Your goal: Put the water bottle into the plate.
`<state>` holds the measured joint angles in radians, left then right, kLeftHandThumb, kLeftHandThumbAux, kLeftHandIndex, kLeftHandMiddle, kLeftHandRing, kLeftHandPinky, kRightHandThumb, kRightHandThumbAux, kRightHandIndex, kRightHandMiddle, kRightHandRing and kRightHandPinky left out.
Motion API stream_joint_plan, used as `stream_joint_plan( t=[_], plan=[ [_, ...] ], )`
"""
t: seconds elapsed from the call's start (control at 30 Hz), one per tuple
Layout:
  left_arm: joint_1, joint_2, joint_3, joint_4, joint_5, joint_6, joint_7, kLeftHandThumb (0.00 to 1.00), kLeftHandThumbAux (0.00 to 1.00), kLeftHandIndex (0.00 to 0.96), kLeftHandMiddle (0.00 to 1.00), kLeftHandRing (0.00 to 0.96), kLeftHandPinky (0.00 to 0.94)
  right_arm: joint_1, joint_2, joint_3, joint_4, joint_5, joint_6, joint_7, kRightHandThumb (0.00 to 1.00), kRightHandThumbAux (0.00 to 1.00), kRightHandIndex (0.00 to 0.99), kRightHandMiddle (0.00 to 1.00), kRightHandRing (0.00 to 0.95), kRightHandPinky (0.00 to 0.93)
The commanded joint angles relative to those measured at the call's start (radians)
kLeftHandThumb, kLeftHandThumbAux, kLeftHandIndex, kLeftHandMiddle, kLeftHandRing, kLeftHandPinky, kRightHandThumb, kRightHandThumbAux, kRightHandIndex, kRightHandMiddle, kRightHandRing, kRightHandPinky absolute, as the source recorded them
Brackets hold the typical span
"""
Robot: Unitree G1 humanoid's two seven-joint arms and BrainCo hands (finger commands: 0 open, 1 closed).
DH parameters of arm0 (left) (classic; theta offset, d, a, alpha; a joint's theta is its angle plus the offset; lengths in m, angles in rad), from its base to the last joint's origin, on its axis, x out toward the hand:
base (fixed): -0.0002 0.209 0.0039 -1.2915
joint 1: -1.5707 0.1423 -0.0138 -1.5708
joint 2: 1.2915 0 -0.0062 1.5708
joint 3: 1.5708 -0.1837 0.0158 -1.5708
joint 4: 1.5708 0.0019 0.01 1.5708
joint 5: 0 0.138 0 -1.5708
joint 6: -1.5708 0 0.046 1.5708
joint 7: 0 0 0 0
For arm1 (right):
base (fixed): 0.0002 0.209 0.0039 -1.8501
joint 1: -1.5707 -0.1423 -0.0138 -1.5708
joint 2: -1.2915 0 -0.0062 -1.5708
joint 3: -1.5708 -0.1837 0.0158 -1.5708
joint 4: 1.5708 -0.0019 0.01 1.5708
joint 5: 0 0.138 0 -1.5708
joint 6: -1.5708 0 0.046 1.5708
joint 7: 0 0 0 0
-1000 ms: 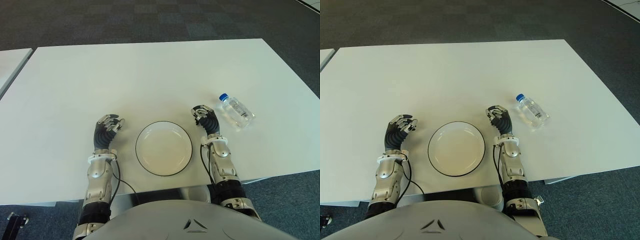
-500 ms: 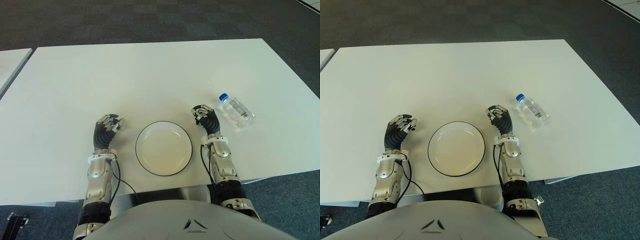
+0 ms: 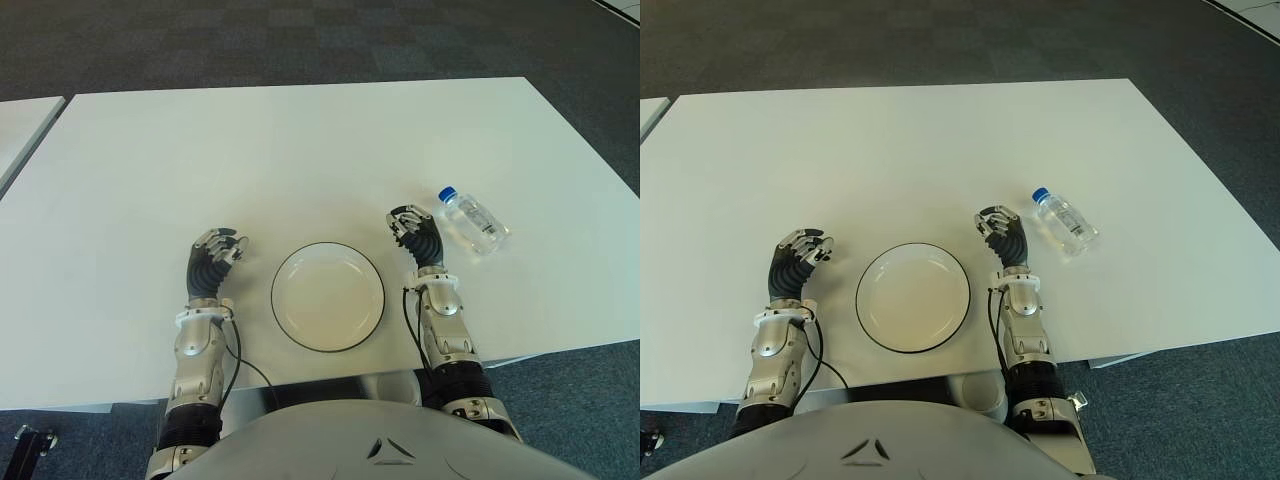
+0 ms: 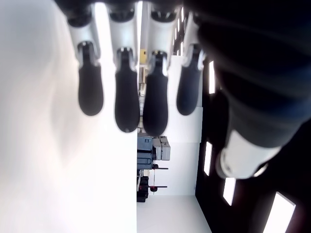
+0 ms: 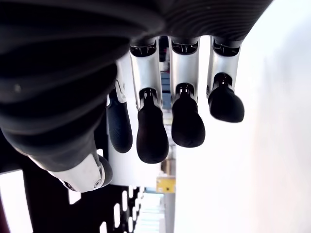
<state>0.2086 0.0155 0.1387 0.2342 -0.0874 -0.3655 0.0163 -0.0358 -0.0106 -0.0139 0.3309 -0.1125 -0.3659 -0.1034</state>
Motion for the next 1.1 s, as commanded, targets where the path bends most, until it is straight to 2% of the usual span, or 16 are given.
stream_joint_plan(
  t=[0.03,0.13,0.27,0.37,0.43,0.5,0.53,0.6,0.63,0.73,0.83,0.9,0.97,1.1],
  plan=[
    [0.0,-0.003,-0.004,0.004,0.004,0.002,-0.007,0.708,0.707,0.435,0.579,0.556,0.542,0.022,-0.027,0.014,0.004,-0.105,-0.115,-0.085,0.707,0.726,0.437,0.745,0.753,0.781],
    [-0.001,-0.002,-0.005,0.003,0.008,0.005,-0.004,0.709,0.708,0.435,0.579,0.556,0.543,0.03,-0.06,0.021,-0.016,-0.214,-0.161,-0.167,0.706,0.726,0.435,0.725,0.737,0.743],
    [-0.002,-0.002,-0.005,0.001,0.007,0.007,-0.005,0.709,0.708,0.435,0.58,0.558,0.546,0.031,-0.11,0.035,-0.024,-0.387,-0.181,-0.308,0.705,0.727,0.43,0.708,0.722,0.695],
    [-0.003,-0.003,-0.005,0.0,0.006,0.007,-0.005,0.709,0.708,0.435,0.581,0.559,0.548,0.026,-0.135,0.044,-0.022,-0.45,-0.185,-0.373,0.704,0.727,0.425,0.696,0.702,0.624],
    [-0.004,-0.003,-0.005,0.001,0.006,0.007,-0.005,0.708,0.708,0.435,0.582,0.56,0.551,0.021,-0.164,0.045,-0.021,-0.496,-0.186,-0.419,0.782,0.7,0.425,0.565,0.567,0.494],
    [-0.005,-0.003,-0.005,0.001,0.006,0.006,-0.004,0.708,0.708,0.435,0.583,0.561,0.552,0.015,-0.187,0.047,-0.015,-0.524,-0.187,-0.451,0.808,0.692,0.424,0.517,0.494,0.436],
    [-0.005,-0.003,-0.005,0.002,0.008,0.005,-0.003,0.708,0.708,0.435,0.583,0.562,0.55,0.008,-0.208,0.045,-0.005,-0.549,-0.188,-0.48,0.766,0.703,0.416,0.442,0.423,0.391],
    [-0.006,-0.004,-0.005,0.003,0.01,0.004,0.0,0.708,0.708,0.435,0.583,0.562,0.548,-0.006,-0.242,0.046,0.016,-0.591,-0.188,-0.534,0.641,0.666,0.293,0.328,0.308,0.299],
    [-0.007,-0.004,-0.005,0.004,0.011,0.003,0.001,0.708,0.708,0.435,0.583,0.562,0.549,-0.012,-0.252,0.049,0.026,-0.605,-0.187,-0.556,0.579,0.64,0.236,0.26,0.233,0.225],
    [-0.008,-0.006,-0.005,0.005,0.013,0.003,0.003,0.708,0.708,0.435,0.584,0.563,0.55,-0.033,-0.279,0.059,0.08,-0.643,-0.187,-0.638,0.497,0.597,0.143,0.141,0.11,0.103],
    [-0.007,-0.006,-0.004,0.003,0.017,0.006,0.008,0.709,0.708,0.435,0.584,0.564,0.552,-0.049,-0.29,0.075,0.114,-0.689,-0.165,-0.731,0.469,0.527,0.064,0.049,0.036,0.033],
    [-0.007,-0.007,-0.004,0.001,0.019,0.009,0.009,0.709,0.708,0.435,0.585,0.564,0.552,-0.057,-0.295,0.086,0.133,-0.713,-0.146,-0.785,0.466,0.469,0.033,0.025,0.018,0.017],
    [-0.007,-0.007,-0.003,-0.001,0.017,0.015,0.008,0.709,0.708,0.435,0.585,0.563,0.55,-0.059,-0.293,0.093,0.132,-0.734,-0.095,-0.818,0.462,0.41,0.013,0.01,0.007,0.006],
    [-0.007,-0.006,-0.002,-0.004,0.011,0.02,0.001,0.709,0.708,0.435,0.582,0.558,0.539,-0.082,-0.287,0.106,0.163,-0.759,-0.007,-0.874,0.465,0.346,0.003,0.002,0.001,0.001]
  ],
)
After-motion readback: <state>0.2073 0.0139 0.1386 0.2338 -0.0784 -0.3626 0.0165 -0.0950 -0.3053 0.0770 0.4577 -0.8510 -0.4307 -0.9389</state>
